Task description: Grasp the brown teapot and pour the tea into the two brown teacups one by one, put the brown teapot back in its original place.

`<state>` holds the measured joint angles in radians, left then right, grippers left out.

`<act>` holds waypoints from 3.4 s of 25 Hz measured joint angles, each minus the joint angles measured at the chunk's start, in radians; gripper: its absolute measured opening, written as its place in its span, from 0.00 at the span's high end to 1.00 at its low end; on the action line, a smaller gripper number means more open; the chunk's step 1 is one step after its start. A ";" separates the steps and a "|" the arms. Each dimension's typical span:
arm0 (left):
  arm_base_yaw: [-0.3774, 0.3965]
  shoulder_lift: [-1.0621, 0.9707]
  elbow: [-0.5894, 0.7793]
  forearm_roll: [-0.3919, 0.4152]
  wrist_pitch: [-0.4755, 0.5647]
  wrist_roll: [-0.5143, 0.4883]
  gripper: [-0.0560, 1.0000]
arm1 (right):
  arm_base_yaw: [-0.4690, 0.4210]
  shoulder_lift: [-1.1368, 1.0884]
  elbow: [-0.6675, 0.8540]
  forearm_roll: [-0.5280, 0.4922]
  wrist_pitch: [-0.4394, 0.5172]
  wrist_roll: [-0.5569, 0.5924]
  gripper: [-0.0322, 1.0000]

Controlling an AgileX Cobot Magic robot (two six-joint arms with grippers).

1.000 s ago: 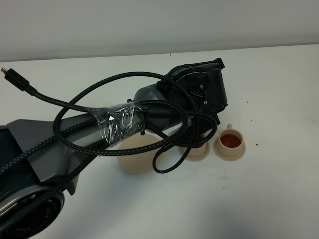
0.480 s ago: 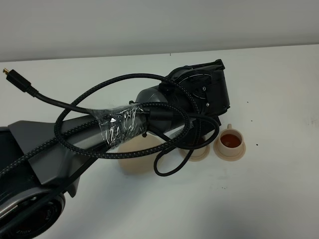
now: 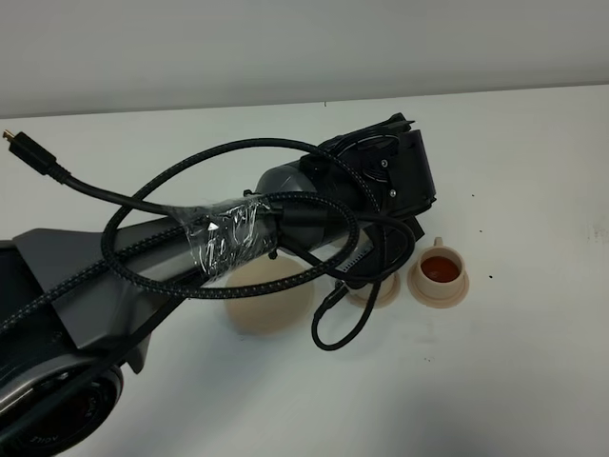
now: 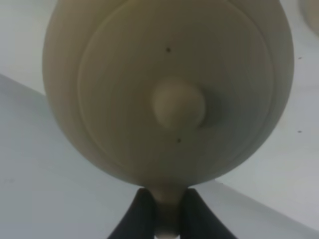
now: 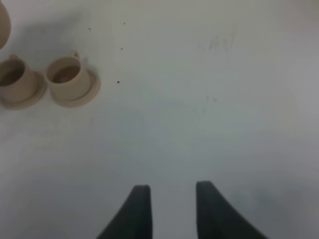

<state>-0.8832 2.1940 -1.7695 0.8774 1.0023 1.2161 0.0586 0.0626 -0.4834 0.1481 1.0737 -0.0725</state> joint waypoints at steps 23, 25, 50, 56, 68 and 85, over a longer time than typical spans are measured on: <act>0.067 -0.016 -0.038 -0.334 0.192 -0.403 0.83 | 0.000 0.000 0.000 0.000 0.000 0.000 0.74; 0.077 -0.032 -0.057 -0.381 0.192 -0.436 0.83 | 0.000 0.000 0.000 0.000 0.000 0.000 0.74; 0.164 -0.066 -0.081 -0.798 0.192 -0.524 0.83 | 0.000 0.000 0.000 0.000 0.000 0.000 0.74; 0.164 -0.066 -0.081 -0.799 0.192 -0.524 0.83 | 0.000 0.000 0.000 0.000 0.000 0.000 0.74; 0.215 -0.091 -0.081 -0.754 0.192 -0.535 0.83 | 0.000 0.000 0.000 0.000 0.000 0.000 0.74; 0.326 -0.242 0.368 -0.693 0.101 -0.575 0.83 | 0.000 0.000 0.000 0.000 0.000 0.000 0.74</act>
<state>-0.5571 1.9516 -1.4018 0.1845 1.1030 0.6415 0.0586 0.0626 -0.4834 0.1481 1.0737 -0.0725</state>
